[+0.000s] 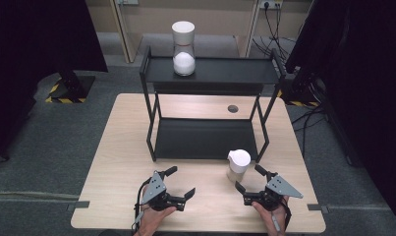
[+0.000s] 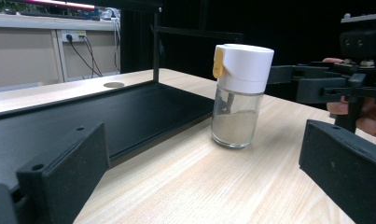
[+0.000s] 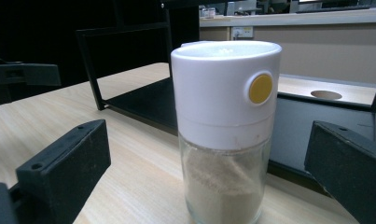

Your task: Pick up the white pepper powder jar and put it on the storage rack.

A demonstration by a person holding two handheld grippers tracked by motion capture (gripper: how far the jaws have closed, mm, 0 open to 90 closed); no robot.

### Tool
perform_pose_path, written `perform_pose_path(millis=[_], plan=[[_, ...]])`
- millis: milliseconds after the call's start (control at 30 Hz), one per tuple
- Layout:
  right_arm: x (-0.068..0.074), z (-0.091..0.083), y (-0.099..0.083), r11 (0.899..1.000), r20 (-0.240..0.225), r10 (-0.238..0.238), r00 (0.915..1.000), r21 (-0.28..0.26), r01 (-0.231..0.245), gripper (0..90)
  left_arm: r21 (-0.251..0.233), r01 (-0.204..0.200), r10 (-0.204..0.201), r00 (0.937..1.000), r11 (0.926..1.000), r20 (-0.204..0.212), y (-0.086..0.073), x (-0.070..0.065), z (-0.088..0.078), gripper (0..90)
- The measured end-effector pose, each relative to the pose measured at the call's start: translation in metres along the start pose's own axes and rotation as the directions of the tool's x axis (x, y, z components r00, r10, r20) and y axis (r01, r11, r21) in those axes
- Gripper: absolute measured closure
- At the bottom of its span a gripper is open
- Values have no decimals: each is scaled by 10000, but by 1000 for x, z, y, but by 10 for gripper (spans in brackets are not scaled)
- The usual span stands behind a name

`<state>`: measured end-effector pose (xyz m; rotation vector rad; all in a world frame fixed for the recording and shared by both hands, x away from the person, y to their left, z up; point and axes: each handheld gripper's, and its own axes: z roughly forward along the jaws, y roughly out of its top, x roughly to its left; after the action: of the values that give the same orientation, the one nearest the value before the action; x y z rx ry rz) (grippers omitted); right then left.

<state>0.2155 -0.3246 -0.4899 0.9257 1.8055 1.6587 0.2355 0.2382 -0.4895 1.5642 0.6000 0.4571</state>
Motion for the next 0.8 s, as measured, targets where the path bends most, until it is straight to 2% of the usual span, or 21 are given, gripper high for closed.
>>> perform_pose_path(millis=[600, 800], plan=[[-10, 29, 7, 9992, 187, -27, 9998, 411, 19, 9, 14, 56, -56, 10000, 10000, 39, -1, -1, 0, 10], [-13, 34, 7, 9984, 66, -70, 10000, 559, 66, 64, 13, 65, -65, 10000, 10000, 48, -1, -1, 1, 10]])
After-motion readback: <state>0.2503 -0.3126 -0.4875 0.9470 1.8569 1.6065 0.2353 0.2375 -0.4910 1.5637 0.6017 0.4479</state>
